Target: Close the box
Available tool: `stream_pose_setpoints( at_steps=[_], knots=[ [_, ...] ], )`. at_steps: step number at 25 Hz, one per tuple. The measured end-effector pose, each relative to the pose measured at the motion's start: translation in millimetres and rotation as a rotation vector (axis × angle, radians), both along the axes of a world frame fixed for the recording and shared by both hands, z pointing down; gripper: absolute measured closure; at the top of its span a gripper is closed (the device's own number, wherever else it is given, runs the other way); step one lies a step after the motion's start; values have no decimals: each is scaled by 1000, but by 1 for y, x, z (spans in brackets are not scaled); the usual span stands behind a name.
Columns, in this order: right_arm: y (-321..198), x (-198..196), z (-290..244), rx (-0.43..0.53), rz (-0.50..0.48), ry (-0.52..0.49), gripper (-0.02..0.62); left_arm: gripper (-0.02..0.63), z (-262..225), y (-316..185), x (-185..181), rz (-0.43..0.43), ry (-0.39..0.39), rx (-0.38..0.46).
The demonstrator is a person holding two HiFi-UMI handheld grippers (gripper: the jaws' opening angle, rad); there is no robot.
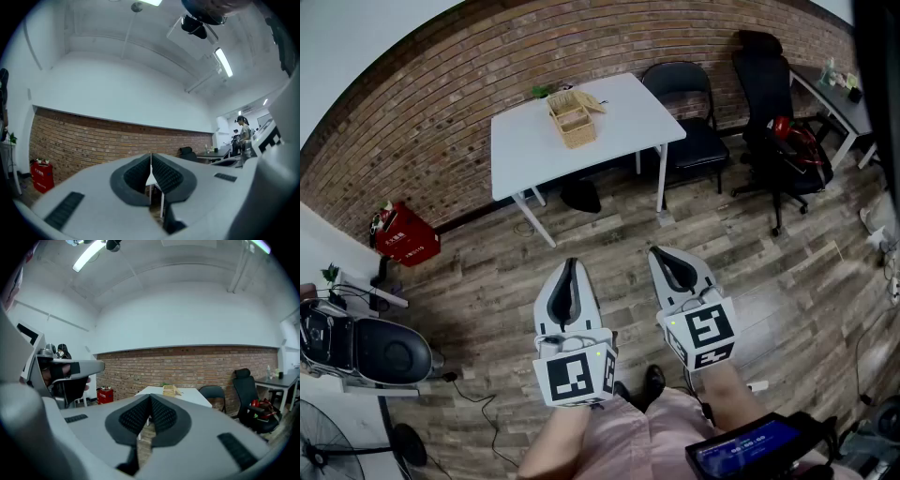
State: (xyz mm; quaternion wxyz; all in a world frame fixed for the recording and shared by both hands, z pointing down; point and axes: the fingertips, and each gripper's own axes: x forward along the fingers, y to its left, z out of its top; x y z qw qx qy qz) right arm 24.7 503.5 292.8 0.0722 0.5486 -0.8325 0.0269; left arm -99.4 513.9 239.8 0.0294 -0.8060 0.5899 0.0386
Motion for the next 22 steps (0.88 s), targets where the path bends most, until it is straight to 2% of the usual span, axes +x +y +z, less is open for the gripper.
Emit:
stream_pose_setpoints(
  at_steps=[6, 11, 15, 22],
  knots=[
    [11, 5, 7, -6, -9, 2, 597, 588, 10, 11, 4, -11, 3, -14],
    [9, 25, 3, 11, -20, -15, 597, 588, 8, 10, 21, -30, 6, -8],
    [8, 24, 5, 14, -18, -30, 594, 588, 12, 14, 13, -44, 12, -6],
    [-30, 44, 12, -3, -25, -17, 577, 588, 25, -21, 26, -74, 4, -46]
  ],
)
